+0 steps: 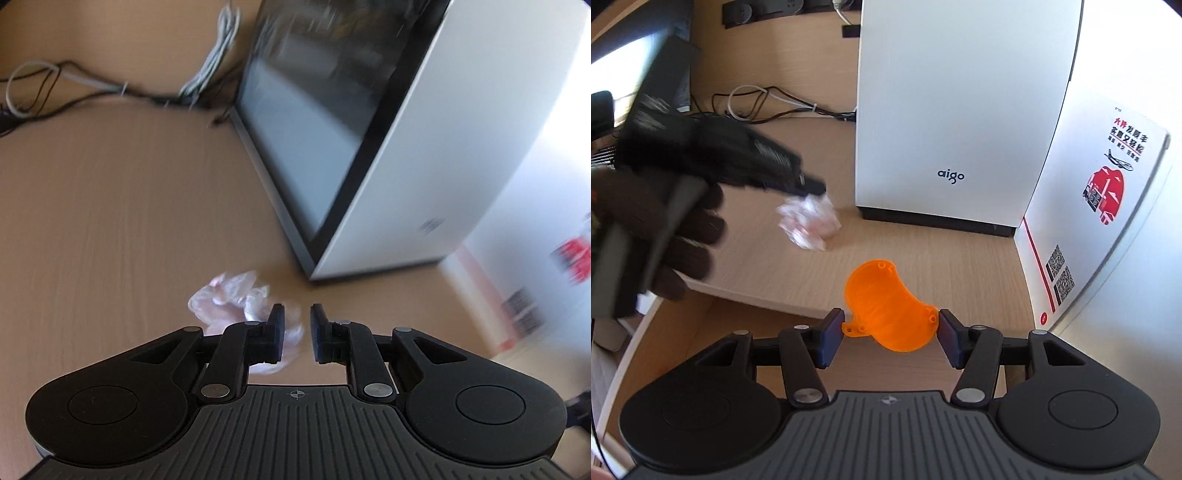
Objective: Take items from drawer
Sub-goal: 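Set the tissue on the desk with the left gripper while the right gripper sets the orange toy beside it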
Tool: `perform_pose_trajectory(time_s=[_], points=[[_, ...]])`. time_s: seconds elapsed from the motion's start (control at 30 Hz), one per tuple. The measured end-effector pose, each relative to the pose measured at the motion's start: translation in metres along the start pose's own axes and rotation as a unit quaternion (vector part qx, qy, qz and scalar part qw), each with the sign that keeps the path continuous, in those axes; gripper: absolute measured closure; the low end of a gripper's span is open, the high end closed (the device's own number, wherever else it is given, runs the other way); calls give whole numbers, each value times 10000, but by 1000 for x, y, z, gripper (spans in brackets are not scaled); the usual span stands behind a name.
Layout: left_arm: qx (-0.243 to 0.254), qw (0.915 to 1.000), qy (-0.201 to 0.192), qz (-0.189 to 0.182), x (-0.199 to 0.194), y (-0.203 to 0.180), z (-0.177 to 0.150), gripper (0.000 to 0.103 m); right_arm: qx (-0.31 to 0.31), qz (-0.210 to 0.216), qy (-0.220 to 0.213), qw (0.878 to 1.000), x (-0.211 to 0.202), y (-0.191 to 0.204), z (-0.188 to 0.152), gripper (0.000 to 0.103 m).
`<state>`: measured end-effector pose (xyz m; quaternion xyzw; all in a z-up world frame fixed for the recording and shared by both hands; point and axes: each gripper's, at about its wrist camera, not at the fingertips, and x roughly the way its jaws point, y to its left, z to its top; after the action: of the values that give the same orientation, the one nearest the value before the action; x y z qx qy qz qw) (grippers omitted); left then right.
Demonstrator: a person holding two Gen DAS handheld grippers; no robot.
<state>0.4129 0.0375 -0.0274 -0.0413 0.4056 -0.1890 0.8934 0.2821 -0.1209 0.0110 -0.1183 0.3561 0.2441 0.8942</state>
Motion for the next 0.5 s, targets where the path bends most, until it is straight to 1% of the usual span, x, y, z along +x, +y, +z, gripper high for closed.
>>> perform_pose_trajectory(time_s=[0.07, 0.13, 0.23, 0.27, 0.3, 0.4, 0.47, 0.5], points=[[-27, 9999, -87, 74, -3, 8, -3, 87, -23, -38, 25, 10000, 5, -3, 3, 48], [-199, 9994, -270, -14, -19, 20, -8, 86, -38, -62, 18, 10000, 10, -5, 1, 48], [-305, 9977, -576, -170, -55, 33, -21, 86, -38, -73, -21, 10000, 25, -10, 11, 48], [-281, 9974, -636, -160, -60, 31, -24, 86, -38, -69, -54, 10000, 33, -9, 13, 48], [-239, 9975, -656, -118, -74, 32, -34, 86, -47, -58, -105, 9999, 41, -10, 19, 48], [-22, 9983, -577, 67, -99, 33, -55, 86, -79, -43, -314, 9995, 68, -7, 38, 48], [204, 9990, -383, 99, -113, 32, -69, 86, -87, 32, -442, 9990, 83, -6, 49, 47], [343, 9991, -228, 38, -118, 32, -76, 86, -88, 5, -374, 9993, 90, -4, 53, 43]])
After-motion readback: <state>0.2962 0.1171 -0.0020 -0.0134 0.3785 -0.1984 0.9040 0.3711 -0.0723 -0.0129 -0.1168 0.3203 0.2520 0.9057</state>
